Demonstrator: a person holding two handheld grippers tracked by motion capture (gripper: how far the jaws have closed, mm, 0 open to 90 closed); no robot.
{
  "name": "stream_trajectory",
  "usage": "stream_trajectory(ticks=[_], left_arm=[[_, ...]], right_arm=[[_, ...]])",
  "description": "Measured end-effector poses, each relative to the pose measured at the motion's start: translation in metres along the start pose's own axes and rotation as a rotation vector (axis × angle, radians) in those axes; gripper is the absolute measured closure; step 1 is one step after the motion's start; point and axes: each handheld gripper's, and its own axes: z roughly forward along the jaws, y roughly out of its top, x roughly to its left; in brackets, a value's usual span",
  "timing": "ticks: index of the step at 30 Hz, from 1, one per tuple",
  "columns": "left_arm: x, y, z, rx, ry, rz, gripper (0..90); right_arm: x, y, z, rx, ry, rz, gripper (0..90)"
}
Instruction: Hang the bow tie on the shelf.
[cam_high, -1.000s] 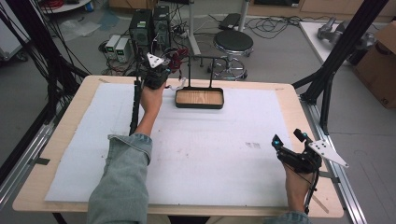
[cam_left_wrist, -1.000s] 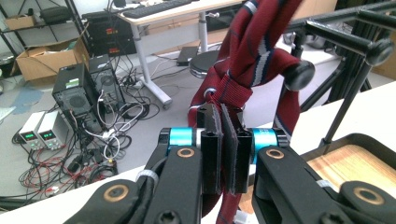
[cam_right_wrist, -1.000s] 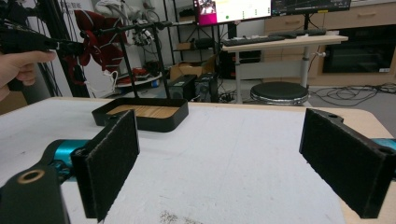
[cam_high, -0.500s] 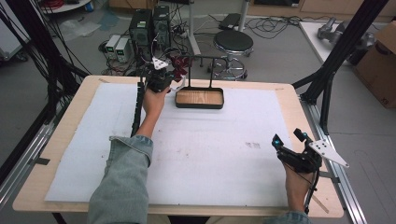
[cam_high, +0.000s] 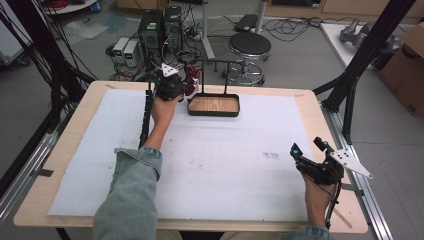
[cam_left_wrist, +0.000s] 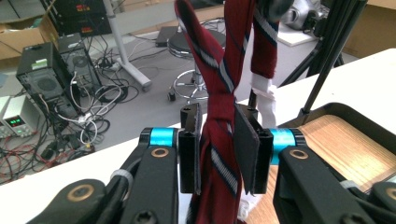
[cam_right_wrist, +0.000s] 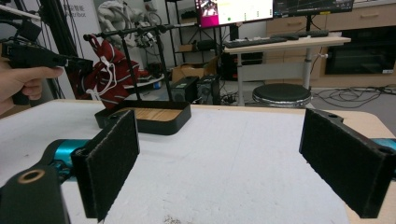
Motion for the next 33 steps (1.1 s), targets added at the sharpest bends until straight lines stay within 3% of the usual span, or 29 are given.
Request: stream_trajectory(ticks=[9, 17, 21, 22, 33], left_arm=[[0.008, 0.005, -0.015, -0.029, -0.017, -0.018, 58.6], [0.014, 0.014, -0.038, -0.064, -0.040, -0.026, 48.3], [0.018, 0.015, -0.055, -0.099, -0.053, -0.043, 45.4], [0.020, 0.014, -0.064, -0.118, -0.060, -0.058, 40.7], [0.023, 0.016, -0.107, -0.180, -0.073, -0.063, 28.9]], right_arm=[[0.001, 0.001, 0.001, 0.001, 0.003, -0.002, 11.0], [0.000, 0.001, 0.005, -0.010, 0.005, 0.003, 11.1], [0.001, 0.001, 0.007, -0.007, 0.007, 0.009, 11.0], [0.001, 0.000, 0.007, -0.005, 0.008, 0.007, 11.0], [0.003, 0.000, 0.008, -0.004, 0.007, 0.006, 11.0]])
